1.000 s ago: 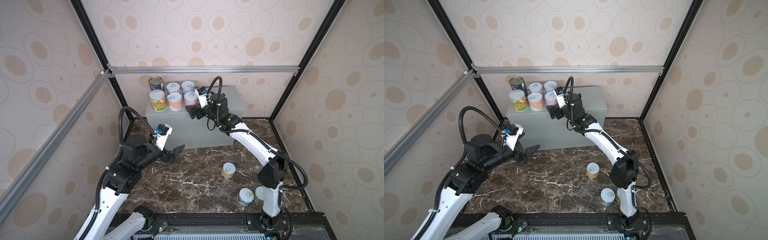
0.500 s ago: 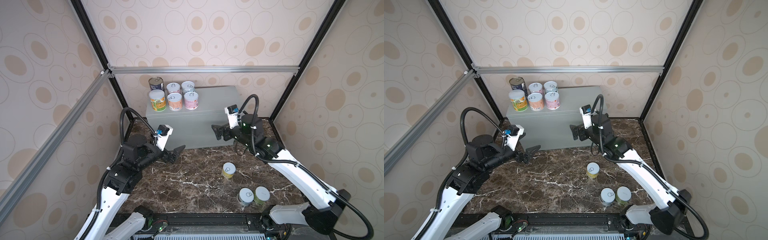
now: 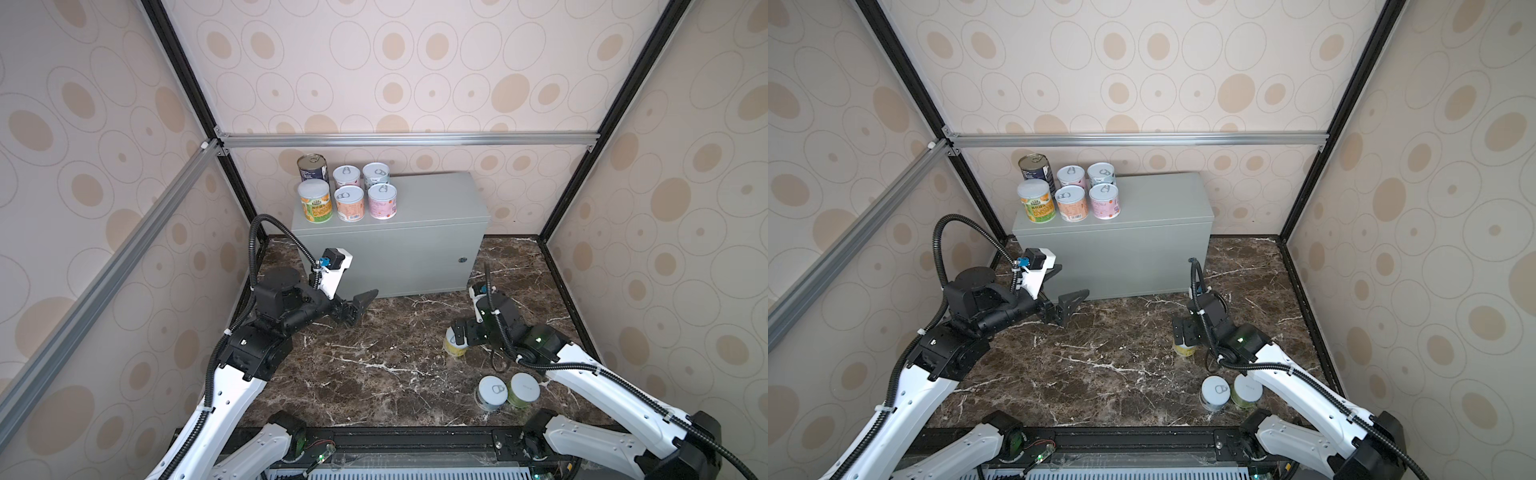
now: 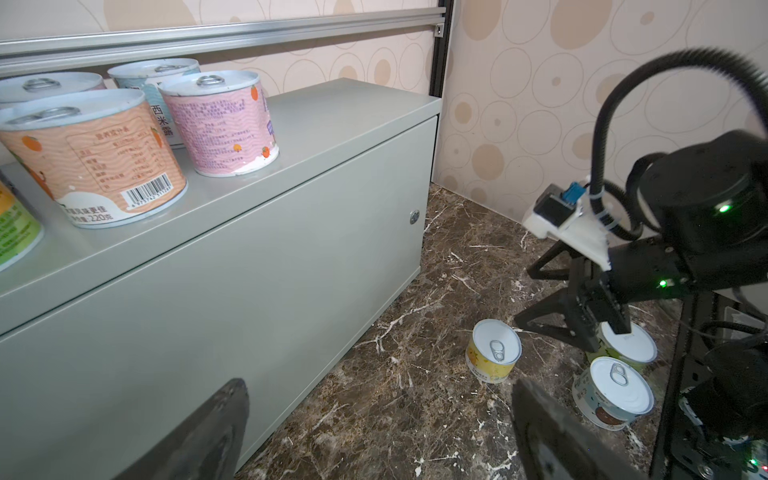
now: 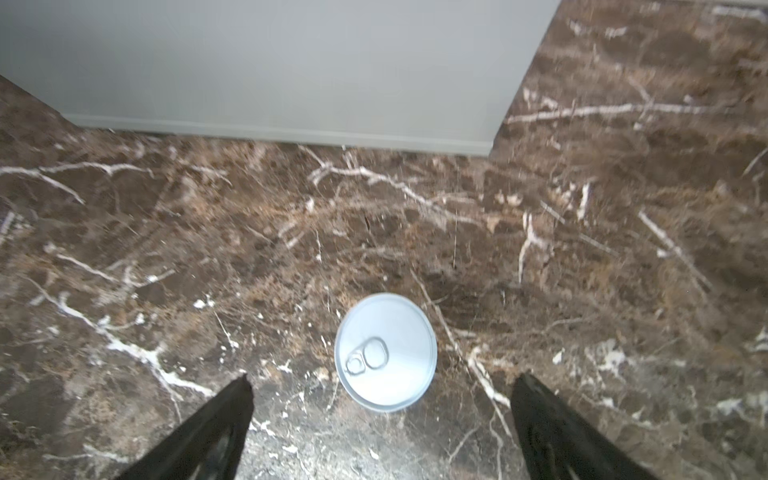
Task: Place and organize the canned foods onto the counter
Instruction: 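Lower the right gripper to the floor and grasp the yellow can, then lift the yellow can with the right gripper to the cabinet top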
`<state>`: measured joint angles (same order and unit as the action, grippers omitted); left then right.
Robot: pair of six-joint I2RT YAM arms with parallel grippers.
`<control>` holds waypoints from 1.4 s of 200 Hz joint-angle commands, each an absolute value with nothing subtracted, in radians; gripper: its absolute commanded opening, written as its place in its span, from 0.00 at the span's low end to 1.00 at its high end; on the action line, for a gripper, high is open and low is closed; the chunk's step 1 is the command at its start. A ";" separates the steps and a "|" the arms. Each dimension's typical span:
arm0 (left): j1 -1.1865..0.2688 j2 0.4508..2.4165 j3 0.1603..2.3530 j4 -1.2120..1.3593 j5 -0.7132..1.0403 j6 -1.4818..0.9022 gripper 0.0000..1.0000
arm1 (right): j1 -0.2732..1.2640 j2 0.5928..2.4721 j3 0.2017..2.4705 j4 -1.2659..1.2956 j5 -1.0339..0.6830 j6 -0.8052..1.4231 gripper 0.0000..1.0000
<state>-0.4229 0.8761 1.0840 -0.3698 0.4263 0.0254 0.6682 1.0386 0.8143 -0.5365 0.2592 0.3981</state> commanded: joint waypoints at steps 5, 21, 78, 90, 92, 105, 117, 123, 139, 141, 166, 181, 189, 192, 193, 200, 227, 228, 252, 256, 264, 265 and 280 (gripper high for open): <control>-0.426 0.866 1.074 -0.316 0.465 0.014 0.98 | 0.676 1.074 0.738 -0.507 0.251 0.502 1.00; -0.426 0.865 1.069 -0.313 0.465 0.015 0.98 | 0.676 1.107 0.706 -0.481 0.236 0.521 1.00; -0.426 0.845 1.052 -0.310 0.465 0.024 0.98 | 0.675 1.221 0.633 -0.322 0.216 0.533 1.00; -0.425 0.841 1.051 -0.311 0.462 0.026 0.98 | 0.675 1.243 0.625 -0.278 0.213 0.523 1.00; -0.426 0.839 1.052 -0.312 0.462 0.026 0.98 | 0.676 1.247 0.626 -0.270 0.213 0.520 1.00; -0.425 0.837 1.049 -0.313 0.460 0.027 0.98 | 0.675 1.276 0.629 -0.236 0.208 0.507 0.99; -0.426 0.836 1.052 -0.319 0.457 0.028 0.98 | 0.676 1.305 0.642 -0.222 0.214 0.498 0.98; -0.426 0.837 1.054 -0.322 0.456 0.028 0.98 | 0.675 1.319 0.647 -0.216 0.218 0.495 0.97; -0.425 0.834 1.054 -0.325 0.452 0.030 0.98 | 0.676 1.346 0.659 -0.202 0.224 0.486 0.91; -0.426 0.833 1.054 -0.328 0.451 0.029 0.98 | 0.675 1.349 0.661 -0.200 0.225 0.484 0.90; -0.426 0.829 1.055 -0.339 0.440 0.035 0.98 | 0.687 1.348 0.669 -0.195 0.242 0.472 0.78; -0.426 0.827 1.053 -0.339 0.435 0.037 0.98 | 0.704 1.325 0.684 -0.208 0.258 0.453 0.73; -0.426 0.825 1.051 -0.338 0.435 0.037 0.98 | 0.712 1.309 0.699 -0.224 0.262 0.436 0.69; -0.426 0.824 1.051 -0.337 0.434 0.037 0.98 | 0.714 1.303 0.709 -0.232 0.265 0.430 0.68; -0.426 0.825 1.050 -0.337 0.435 0.037 0.98 | 0.714 1.300 0.712 -0.235 0.266 0.428 0.68; -0.425 0.825 1.050 -0.336 0.436 0.037 0.98 | 0.718 1.286 0.734 -0.254 0.267 0.412 0.66; -0.425 0.824 1.049 -0.340 0.435 0.043 0.98 | 0.723 1.221 0.847 -0.336 0.263 0.340 0.62; -0.426 0.824 1.049 -0.340 0.435 0.043 0.98 | 0.723 1.219 0.851 -0.338 0.263 0.336 0.62; -0.426 0.817 1.049 -0.347 0.430 0.048 0.98 | 0.724 1.182 0.990 -0.411 0.259 0.253 0.61; -0.426 0.815 1.049 -0.348 0.429 0.049 0.98 | 0.723 1.179 1.015 -0.421 0.257 0.239 0.61; -0.426 0.812 1.048 -0.351 0.427 0.050 0.98 | 0.724 1.178 1.072 -0.444 0.252 0.212 0.60; -0.426 0.812 1.048 -0.351 0.426 0.050 0.98 | 0.724 1.178 1.079 -0.447 0.251 0.209 0.60; -0.426 0.804 1.049 -0.357 0.422 0.053 0.98 | 0.724 1.197 1.195 -0.489 0.231 0.153 0.60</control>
<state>-0.4229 0.8276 1.0424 -0.3386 0.4313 0.0212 0.7189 1.2133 1.0416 -0.4404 0.2352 0.2718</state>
